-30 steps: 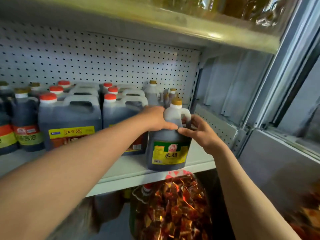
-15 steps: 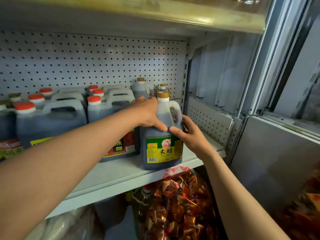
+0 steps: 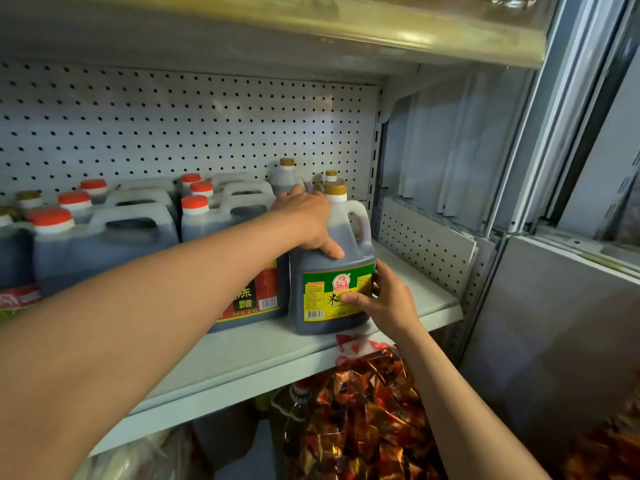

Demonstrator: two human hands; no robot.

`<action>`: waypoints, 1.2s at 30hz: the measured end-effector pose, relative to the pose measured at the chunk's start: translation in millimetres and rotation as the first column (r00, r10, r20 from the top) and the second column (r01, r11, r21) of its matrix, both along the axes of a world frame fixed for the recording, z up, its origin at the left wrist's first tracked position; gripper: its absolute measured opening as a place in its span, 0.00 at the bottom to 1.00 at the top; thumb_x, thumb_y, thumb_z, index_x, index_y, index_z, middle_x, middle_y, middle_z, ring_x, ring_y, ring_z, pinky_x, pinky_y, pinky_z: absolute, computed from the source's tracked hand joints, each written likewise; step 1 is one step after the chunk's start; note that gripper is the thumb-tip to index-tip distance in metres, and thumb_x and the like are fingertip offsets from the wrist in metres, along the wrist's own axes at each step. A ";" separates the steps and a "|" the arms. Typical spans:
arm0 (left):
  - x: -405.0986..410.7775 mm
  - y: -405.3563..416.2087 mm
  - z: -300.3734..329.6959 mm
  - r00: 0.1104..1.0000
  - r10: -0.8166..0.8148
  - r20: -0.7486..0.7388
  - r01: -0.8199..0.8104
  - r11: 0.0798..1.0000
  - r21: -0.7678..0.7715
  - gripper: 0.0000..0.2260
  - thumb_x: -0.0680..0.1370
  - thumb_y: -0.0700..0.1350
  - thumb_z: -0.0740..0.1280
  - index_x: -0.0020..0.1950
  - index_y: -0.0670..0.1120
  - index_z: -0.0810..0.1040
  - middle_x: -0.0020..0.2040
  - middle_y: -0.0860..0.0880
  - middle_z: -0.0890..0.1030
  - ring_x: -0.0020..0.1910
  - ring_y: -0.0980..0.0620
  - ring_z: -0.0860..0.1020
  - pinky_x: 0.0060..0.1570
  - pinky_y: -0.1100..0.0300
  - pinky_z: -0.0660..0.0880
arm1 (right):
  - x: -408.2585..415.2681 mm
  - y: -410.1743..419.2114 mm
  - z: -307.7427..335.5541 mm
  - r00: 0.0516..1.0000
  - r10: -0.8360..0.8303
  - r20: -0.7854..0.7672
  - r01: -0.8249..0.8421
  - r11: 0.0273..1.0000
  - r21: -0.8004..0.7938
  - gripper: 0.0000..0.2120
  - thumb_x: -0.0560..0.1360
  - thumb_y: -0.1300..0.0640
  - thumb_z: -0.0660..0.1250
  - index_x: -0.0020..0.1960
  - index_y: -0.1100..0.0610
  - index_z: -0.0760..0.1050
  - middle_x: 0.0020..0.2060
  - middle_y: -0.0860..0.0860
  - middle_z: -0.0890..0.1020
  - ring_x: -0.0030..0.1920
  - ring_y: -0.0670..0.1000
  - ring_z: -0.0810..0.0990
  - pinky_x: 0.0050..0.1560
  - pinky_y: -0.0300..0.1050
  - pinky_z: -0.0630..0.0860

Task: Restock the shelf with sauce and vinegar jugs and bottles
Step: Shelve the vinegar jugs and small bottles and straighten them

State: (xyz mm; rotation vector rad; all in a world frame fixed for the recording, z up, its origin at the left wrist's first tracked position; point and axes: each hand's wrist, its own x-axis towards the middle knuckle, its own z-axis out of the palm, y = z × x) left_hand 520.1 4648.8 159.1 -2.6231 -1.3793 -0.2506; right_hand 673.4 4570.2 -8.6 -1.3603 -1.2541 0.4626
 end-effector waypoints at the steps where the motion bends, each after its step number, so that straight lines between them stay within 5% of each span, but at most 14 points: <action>1: 1.8 3.4 1.0 1.000 0.006 -0.009 -0.006 1.000 0.000 0.45 0.62 0.71 0.74 0.69 0.43 0.69 0.66 0.42 0.74 0.66 0.42 0.68 0.55 0.52 0.67 | 0.4 3.7 1.5 1.000 -0.011 0.002 0.011 1.000 -0.003 0.31 0.61 0.46 0.82 0.62 0.44 0.75 0.48 0.33 0.84 0.48 0.35 0.82 0.41 0.29 0.76; 7: 11.5 29.0 2.9 0.997 0.059 -0.051 -0.058 0.998 0.006 0.48 0.62 0.71 0.74 0.71 0.42 0.67 0.68 0.42 0.73 0.69 0.42 0.66 0.66 0.50 0.64 | 4.1 29.5 5.7 1.000 -0.015 0.014 0.015 1.000 -0.023 0.26 0.62 0.47 0.82 0.56 0.40 0.75 0.45 0.32 0.84 0.47 0.34 0.81 0.40 0.28 0.75; 23: 20.3 55.9 5.7 0.979 0.184 -0.090 -0.185 0.983 -0.008 0.48 0.65 0.71 0.72 0.74 0.42 0.63 0.71 0.41 0.69 0.73 0.42 0.62 0.72 0.50 0.57 | 10.2 72.4 9.9 0.990 -0.101 0.099 0.116 0.982 -0.149 0.21 0.64 0.51 0.83 0.47 0.42 0.73 0.41 0.37 0.82 0.41 0.31 0.80 0.38 0.25 0.73; 26: 20.2 49.1 4.6 0.976 0.196 -0.095 -0.196 0.981 0.010 0.48 0.67 0.70 0.72 0.76 0.41 0.61 0.73 0.41 0.69 0.75 0.41 0.59 0.75 0.47 0.50 | 4.8 68.2 15.3 0.985 -0.112 0.133 0.138 0.969 -0.207 0.21 0.67 0.51 0.82 0.53 0.46 0.74 0.46 0.41 0.83 0.46 0.41 0.81 0.40 0.28 0.74; 30: 17.9 31.4 -6.0 0.977 0.213 -0.013 -0.211 0.973 0.094 0.46 0.70 0.65 0.72 0.77 0.40 0.59 0.74 0.39 0.68 0.77 0.40 0.55 0.77 0.46 0.48 | -4.3 54.4 26.8 0.951 -0.178 0.252 0.252 0.919 -0.302 0.27 0.71 0.46 0.77 0.65 0.57 0.75 0.59 0.54 0.83 0.57 0.54 0.81 0.56 0.48 0.78; 36: -7.9 5.6 -27.4 0.956 0.011 0.292 -0.067 0.981 0.182 0.44 0.71 0.63 0.73 0.79 0.45 0.57 0.76 0.42 0.67 0.80 0.42 0.48 0.76 0.45 0.52 | -5.5 19.2 36.5 0.921 -0.277 0.275 0.359 0.878 -0.318 0.35 0.72 0.40 0.74 0.72 0.57 0.69 0.66 0.55 0.79 0.65 0.55 0.78 0.57 0.46 0.74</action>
